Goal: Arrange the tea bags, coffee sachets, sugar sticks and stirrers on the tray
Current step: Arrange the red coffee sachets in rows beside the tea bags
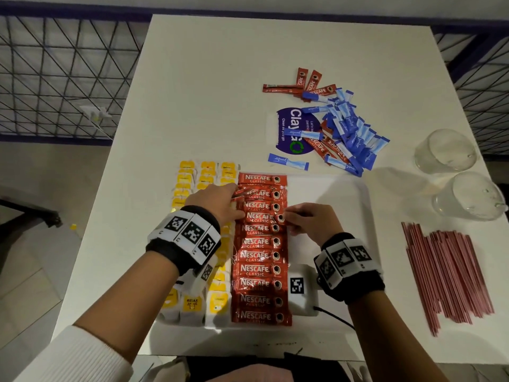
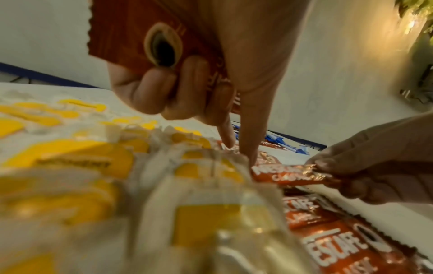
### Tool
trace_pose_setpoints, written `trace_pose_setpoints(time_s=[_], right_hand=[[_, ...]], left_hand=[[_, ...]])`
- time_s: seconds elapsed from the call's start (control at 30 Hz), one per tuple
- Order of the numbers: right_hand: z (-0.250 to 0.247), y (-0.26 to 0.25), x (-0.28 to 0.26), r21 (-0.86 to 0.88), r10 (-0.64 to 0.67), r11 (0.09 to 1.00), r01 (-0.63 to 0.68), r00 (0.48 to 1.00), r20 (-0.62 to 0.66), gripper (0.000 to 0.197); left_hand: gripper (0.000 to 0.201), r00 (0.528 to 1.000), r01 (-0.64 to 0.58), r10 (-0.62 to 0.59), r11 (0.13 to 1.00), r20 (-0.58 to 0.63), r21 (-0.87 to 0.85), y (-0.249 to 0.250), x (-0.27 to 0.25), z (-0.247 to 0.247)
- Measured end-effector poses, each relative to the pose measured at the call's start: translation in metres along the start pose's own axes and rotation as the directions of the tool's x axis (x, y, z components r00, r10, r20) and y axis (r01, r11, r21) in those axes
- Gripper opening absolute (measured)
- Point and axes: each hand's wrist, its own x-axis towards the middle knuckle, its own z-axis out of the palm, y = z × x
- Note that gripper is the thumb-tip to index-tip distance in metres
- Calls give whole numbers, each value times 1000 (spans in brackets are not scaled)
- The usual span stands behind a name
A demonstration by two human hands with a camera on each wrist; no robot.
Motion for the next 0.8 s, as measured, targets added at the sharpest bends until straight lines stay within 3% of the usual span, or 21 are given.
trace_pose_setpoints(time_s=[0.3,0.8], right_hand=[[3,-1,0,-44,-11,999,9,999,-49,9],[2,-4,1,-67,-7,998,4,998,-58,14]], left_hand=[[31,997,-72,71,996,16,57,6,0,9],[26,997,-76,76,995,8,59,8,-1,6]])
